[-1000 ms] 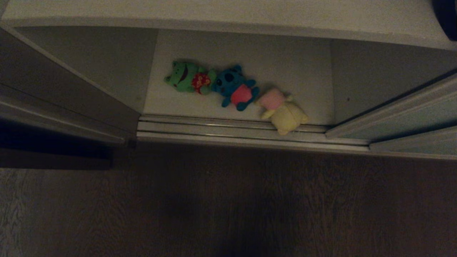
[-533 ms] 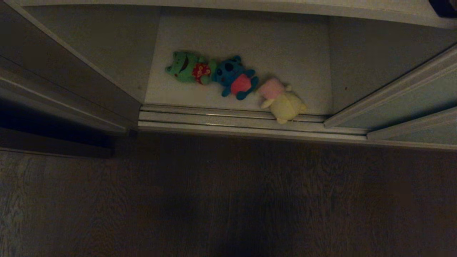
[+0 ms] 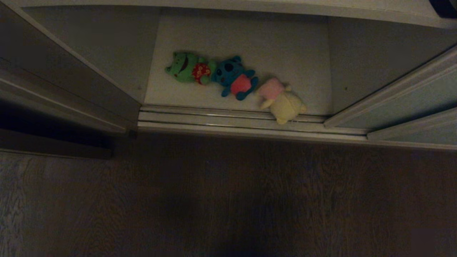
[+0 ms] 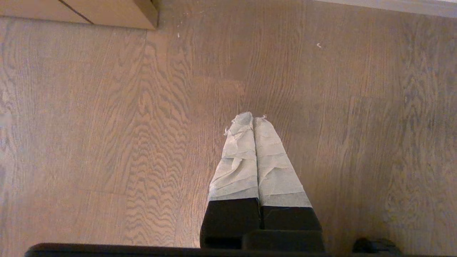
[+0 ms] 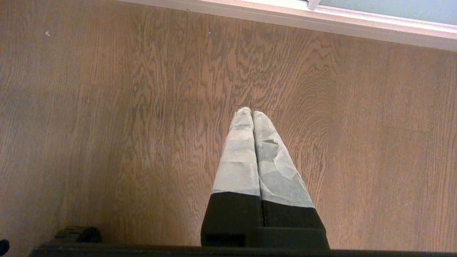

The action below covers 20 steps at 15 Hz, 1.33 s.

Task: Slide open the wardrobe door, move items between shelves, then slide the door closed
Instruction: Close the door

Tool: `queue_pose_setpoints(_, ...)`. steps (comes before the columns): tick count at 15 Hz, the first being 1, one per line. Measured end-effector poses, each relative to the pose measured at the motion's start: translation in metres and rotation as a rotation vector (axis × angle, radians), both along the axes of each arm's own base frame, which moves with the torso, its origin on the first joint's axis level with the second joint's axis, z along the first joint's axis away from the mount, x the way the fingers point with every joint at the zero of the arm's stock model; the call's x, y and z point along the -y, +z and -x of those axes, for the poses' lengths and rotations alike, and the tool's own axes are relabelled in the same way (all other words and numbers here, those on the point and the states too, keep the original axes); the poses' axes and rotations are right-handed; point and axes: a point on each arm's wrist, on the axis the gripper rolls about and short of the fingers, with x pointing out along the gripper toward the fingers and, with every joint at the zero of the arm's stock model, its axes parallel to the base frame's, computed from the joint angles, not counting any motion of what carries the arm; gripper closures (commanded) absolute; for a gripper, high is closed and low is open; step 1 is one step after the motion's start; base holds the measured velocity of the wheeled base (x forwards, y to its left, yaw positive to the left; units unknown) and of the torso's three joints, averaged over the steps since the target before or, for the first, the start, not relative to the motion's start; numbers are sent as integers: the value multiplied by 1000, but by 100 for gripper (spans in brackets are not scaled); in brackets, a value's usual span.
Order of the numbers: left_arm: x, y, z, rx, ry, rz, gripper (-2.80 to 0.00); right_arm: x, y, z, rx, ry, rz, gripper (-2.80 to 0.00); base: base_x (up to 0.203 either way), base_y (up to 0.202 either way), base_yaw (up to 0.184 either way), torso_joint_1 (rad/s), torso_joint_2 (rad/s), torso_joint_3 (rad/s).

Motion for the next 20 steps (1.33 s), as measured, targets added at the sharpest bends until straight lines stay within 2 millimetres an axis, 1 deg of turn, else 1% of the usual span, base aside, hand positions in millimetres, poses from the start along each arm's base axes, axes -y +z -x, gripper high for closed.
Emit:
queue_pose_setpoints(6, 0, 0, 0, 0, 0, 0, 0, 0, 0, 0, 0, 0, 0, 0, 0, 0, 0, 0, 0, 0)
queue_pose_setpoints(8, 0, 0, 0, 0, 0, -1, 0, 0, 0, 0, 1, 0, 0, 0, 0, 0, 0, 6, 2, 104)
queue_pose_setpoints(20, 0, 0, 0, 0, 0, -2, 0, 0, 0, 0, 1, 0, 0, 0, 0, 0, 0, 3, 2, 201)
